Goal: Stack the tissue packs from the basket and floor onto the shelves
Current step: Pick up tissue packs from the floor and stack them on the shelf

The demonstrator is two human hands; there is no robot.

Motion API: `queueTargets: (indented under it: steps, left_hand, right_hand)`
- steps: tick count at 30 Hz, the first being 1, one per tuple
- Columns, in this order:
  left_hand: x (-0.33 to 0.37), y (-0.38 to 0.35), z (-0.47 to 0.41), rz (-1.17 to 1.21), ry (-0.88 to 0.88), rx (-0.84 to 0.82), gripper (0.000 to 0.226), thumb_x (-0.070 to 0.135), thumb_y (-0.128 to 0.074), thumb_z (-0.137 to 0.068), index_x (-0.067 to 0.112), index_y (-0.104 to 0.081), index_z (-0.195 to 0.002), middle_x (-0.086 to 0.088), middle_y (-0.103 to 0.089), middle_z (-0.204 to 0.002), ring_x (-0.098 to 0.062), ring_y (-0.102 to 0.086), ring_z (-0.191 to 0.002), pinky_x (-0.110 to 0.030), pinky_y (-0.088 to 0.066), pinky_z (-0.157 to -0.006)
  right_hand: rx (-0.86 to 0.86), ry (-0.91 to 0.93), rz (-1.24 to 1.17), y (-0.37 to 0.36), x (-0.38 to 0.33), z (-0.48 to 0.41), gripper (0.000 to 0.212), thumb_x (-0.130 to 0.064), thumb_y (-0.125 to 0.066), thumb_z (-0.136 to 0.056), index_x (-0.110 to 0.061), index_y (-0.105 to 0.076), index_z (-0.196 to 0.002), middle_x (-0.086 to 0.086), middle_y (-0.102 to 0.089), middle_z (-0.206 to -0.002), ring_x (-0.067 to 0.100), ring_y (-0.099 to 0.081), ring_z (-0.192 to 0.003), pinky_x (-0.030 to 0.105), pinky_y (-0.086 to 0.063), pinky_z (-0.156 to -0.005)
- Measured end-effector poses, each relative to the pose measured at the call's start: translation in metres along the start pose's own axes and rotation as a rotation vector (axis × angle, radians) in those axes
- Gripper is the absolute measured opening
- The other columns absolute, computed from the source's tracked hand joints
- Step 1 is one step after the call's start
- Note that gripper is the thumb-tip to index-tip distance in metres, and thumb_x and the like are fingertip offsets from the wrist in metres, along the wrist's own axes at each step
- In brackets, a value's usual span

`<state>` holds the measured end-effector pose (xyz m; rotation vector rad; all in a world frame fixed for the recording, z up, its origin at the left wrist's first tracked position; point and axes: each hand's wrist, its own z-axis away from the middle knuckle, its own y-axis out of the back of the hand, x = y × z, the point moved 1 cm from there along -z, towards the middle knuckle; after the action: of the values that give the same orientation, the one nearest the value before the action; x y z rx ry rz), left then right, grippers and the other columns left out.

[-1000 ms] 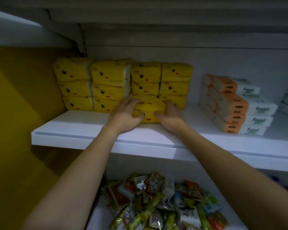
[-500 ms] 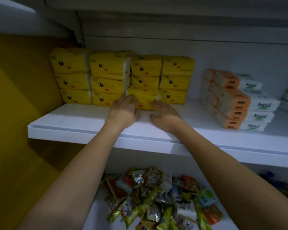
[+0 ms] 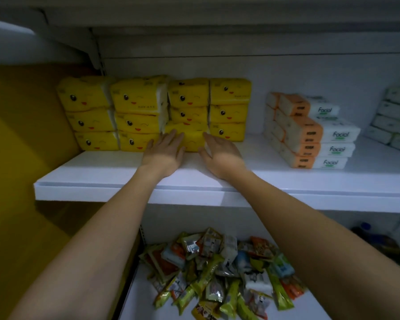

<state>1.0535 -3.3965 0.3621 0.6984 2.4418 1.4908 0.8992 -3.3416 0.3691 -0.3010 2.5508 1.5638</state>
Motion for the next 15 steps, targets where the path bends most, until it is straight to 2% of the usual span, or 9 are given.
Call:
queueTargets:
  steps: [3,6,8,10,13,15]
  left_hand:
    - [0.020,0.014,0.012,0.034,0.013,-0.012,0.050,0.034,-0.032,-0.100,0.020,-0.023,-0.148,-0.003,-0.019,-0.156,-0.029,-0.023,-0.141,-0.045,-0.022,-0.113]
    - [0.065,0.026,0.033,0.018,-0.133,0.031,0.051,0.035,-0.029,-0.099,0.015,-0.028,-0.146,-0.007,-0.029,-0.152,-0.028,-0.032,-0.136,-0.043,-0.028,-0.108]
    - [0.106,0.032,0.052,0.076,-0.240,0.043,0.061,0.043,-0.018,-0.093,0.012,-0.034,-0.143,-0.010,-0.038,-0.147,-0.028,-0.037,-0.133,-0.041,-0.030,-0.105]
    - [0.151,0.032,0.072,0.170,-0.338,0.051,0.067,0.044,-0.017,-0.087,0.009,-0.040,-0.140,-0.011,-0.042,-0.145,-0.027,-0.038,-0.133,-0.038,-0.029,-0.106]
    - [0.226,0.020,0.103,0.290,-0.495,0.021,0.053,0.034,-0.030,-0.093,0.008,-0.043,-0.138,-0.011,-0.044,-0.143,-0.027,-0.040,-0.132,-0.036,-0.028,-0.105]
    - [0.284,0.007,0.129,0.342,-0.618,-0.015,0.048,0.031,-0.036,-0.095,0.010,-0.042,-0.138,-0.009,-0.043,-0.144,-0.025,-0.039,-0.132,-0.037,-0.027,-0.107]
  right_hand:
    - [0.074,0.073,0.055,0.018,0.003,0.028,0.051,-0.034,-0.036,-0.099,-0.015,-0.028,-0.145,0.006,-0.035,-0.148,0.023,-0.033,-0.134,0.033,-0.022,-0.108]
    - [0.042,0.075,0.089,0.037,0.020,0.072,0.049,-0.034,-0.036,-0.099,-0.014,-0.031,-0.144,0.007,-0.038,-0.147,0.024,-0.033,-0.134,0.035,-0.022,-0.109]
    - [0.042,0.041,0.096,0.054,0.040,0.112,0.052,-0.038,-0.032,-0.098,-0.010,-0.035,-0.142,0.010,-0.039,-0.146,0.025,-0.035,-0.134,0.038,-0.023,-0.110]
    - [0.050,-0.020,0.123,0.072,0.066,0.160,0.063,-0.045,-0.022,-0.093,-0.007,-0.038,-0.140,0.013,-0.042,-0.144,0.027,-0.039,-0.133,0.040,-0.026,-0.109]
    - [0.011,-0.188,0.211,0.093,0.111,0.249,0.064,-0.048,-0.020,-0.092,-0.011,-0.033,-0.143,0.009,-0.035,-0.149,0.025,-0.033,-0.137,0.040,-0.020,-0.112]
    - [0.026,-0.300,0.251,0.105,0.136,0.316,0.073,-0.052,-0.014,-0.085,-0.012,-0.039,-0.140,0.009,-0.039,-0.146,0.025,-0.037,-0.135,0.041,-0.022,-0.112]
